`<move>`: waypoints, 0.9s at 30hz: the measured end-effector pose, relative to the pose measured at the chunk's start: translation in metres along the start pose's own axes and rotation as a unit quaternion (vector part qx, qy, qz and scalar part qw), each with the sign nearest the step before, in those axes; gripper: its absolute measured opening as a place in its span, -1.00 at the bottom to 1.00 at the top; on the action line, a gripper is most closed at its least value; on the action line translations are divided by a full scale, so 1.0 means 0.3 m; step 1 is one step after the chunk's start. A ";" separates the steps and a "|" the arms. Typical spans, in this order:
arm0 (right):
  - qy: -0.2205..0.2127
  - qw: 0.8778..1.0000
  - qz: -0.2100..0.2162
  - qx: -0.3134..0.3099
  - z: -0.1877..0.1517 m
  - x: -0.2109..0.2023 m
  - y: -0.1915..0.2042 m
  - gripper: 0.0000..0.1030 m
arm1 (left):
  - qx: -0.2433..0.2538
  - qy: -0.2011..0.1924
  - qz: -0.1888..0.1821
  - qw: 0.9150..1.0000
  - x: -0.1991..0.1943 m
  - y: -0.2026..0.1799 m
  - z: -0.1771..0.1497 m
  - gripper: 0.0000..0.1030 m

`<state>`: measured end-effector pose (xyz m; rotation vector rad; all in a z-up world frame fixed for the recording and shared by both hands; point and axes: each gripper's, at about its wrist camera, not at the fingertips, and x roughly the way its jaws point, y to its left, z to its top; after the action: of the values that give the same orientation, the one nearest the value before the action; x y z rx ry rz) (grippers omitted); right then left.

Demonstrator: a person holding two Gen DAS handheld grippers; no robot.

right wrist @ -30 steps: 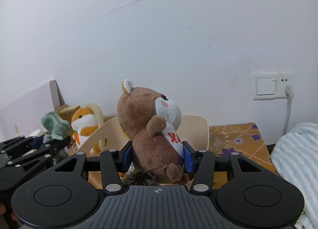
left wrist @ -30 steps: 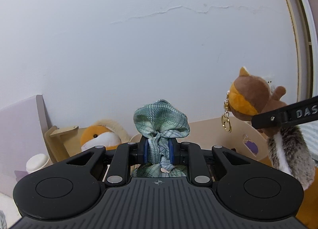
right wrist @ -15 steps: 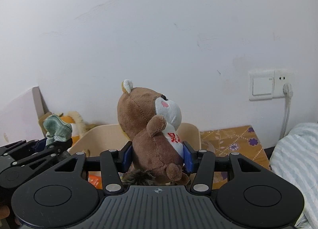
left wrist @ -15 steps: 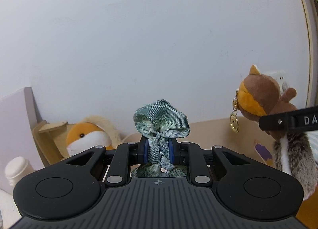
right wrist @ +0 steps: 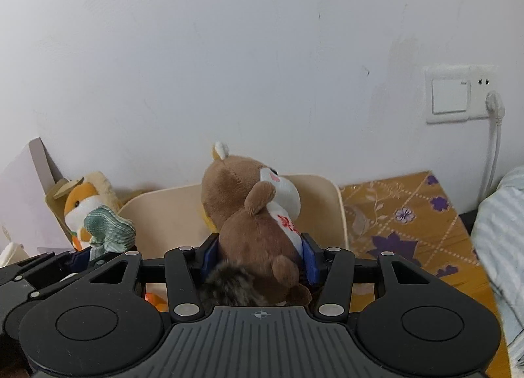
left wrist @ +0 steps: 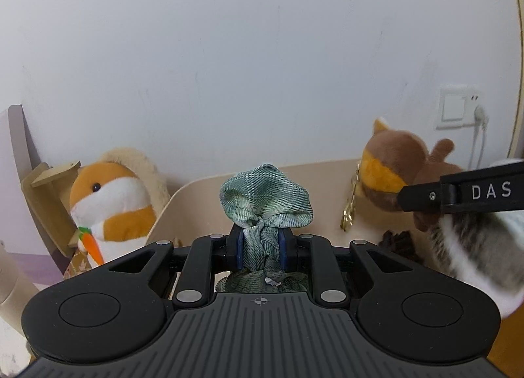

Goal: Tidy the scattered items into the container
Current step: 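Lift the green scrunchie and bear plush over the basket with both tools, then open both tools to drop the scrunchie and bear plush into the basket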

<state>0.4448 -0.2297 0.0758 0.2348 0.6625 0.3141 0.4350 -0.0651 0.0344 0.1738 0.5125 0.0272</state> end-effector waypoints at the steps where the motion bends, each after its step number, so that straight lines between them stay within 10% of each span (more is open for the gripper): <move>1: 0.003 1.000 -0.002 -0.003 -0.003 0.011 0.005 -0.09 | 0.002 0.003 0.003 1.000 0.012 -0.001 -0.006 -0.61; 10: 0.019 0.998 -0.029 -0.045 -0.034 0.068 0.047 -0.39 | -0.009 0.068 -0.025 0.997 0.126 0.012 -0.036 -0.58; 17: 0.001 0.997 -0.038 -0.064 -0.063 0.013 0.051 -0.05 | 0.001 0.078 -0.036 0.996 0.120 -0.003 -0.060 0.11; 27: -0.032 0.999 -0.023 -0.034 -0.092 -0.146 0.002 0.30 | -0.008 0.060 -0.038 0.997 0.047 0.015 -0.060 0.49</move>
<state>0.3945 -0.2415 0.0794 0.1642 0.5929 0.2830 0.4386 -0.0568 0.0130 0.1370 0.6375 -0.0318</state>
